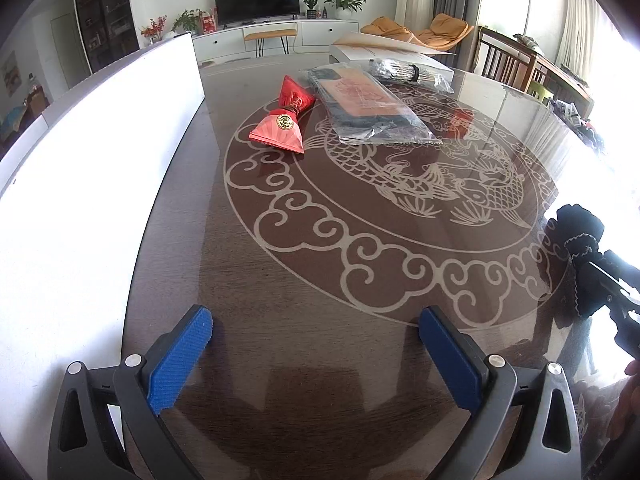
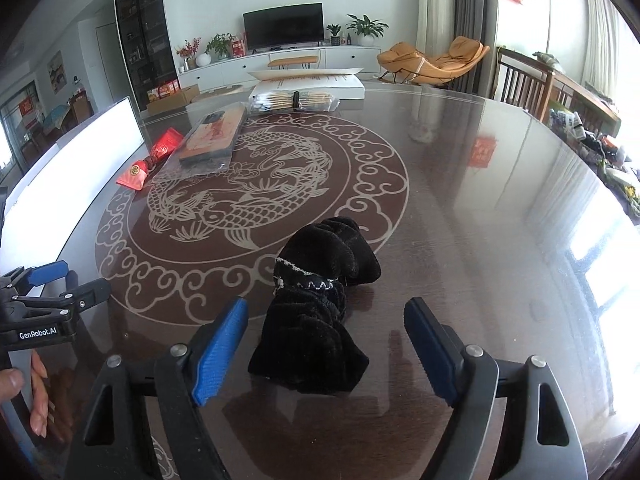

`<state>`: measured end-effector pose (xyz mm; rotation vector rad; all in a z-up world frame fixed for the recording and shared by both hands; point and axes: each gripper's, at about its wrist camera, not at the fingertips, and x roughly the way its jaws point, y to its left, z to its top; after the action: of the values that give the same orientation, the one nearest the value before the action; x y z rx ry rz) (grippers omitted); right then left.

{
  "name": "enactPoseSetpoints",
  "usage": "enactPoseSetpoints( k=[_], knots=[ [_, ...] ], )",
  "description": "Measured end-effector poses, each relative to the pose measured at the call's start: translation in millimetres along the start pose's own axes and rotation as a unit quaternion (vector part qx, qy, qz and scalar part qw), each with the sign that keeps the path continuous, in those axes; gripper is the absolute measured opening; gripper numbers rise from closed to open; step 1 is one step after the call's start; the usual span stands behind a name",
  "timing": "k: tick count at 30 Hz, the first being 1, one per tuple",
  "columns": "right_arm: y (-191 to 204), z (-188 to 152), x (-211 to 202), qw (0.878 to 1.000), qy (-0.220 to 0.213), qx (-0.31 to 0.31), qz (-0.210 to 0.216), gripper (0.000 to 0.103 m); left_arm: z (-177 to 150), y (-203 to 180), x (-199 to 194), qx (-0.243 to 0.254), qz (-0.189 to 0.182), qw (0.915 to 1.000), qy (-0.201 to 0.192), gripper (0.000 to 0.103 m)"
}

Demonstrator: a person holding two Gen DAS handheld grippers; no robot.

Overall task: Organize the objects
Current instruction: 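Lift the black pouch with the right gripper while the left gripper reaches toward the red candy packet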

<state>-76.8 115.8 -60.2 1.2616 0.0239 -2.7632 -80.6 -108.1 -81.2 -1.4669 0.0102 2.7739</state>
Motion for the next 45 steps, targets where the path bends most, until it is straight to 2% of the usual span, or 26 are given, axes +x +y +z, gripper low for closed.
enactPoseSetpoints(
  k=[13, 21, 27, 31, 33, 36, 40, 45],
  knots=[
    [-1, -11, 8, 0.999, 0.029, -0.002, -0.020, 0.087, 0, 0, 0, 0.000, 0.000, 1.0000, 0.000, 0.103],
    [0, -10, 14, 0.999, 0.043, -0.006, -0.021, 0.101, 0, 0, 1, 0.000, 0.000, 1.0000, 0.000, 0.103],
    [0, -10, 15, 0.999, 0.046, -0.007, -0.019, 0.102, 1, 0, 1, 0.000, 0.000, 1.0000, 0.002, 0.103],
    [0, -10, 15, 0.999, 0.046, -0.007, -0.019, 0.103, 6, 1, 3, 0.004, -0.003, 0.9996, 0.027, 0.103],
    [0, -10, 15, 0.999, 0.046, -0.007, -0.019, 0.103, 13, 5, 5, -0.013, 0.003, 0.9989, 0.046, 0.103],
    [1, -9, 15, 0.999, 0.046, -0.007, -0.019, 0.103, 33, 15, -8, -0.042, -0.015, 0.9989, 0.018, 0.103],
    [1, -9, 15, 0.999, 0.046, -0.007, -0.019, 0.103, 74, 19, -14, -0.050, -0.009, 0.9987, -0.007, 0.103],
    [1, -9, 15, 0.999, 0.046, -0.007, -0.019, 0.103, 124, 17, 25, -0.025, 0.036, 0.9991, 0.001, 0.103]
  ],
)
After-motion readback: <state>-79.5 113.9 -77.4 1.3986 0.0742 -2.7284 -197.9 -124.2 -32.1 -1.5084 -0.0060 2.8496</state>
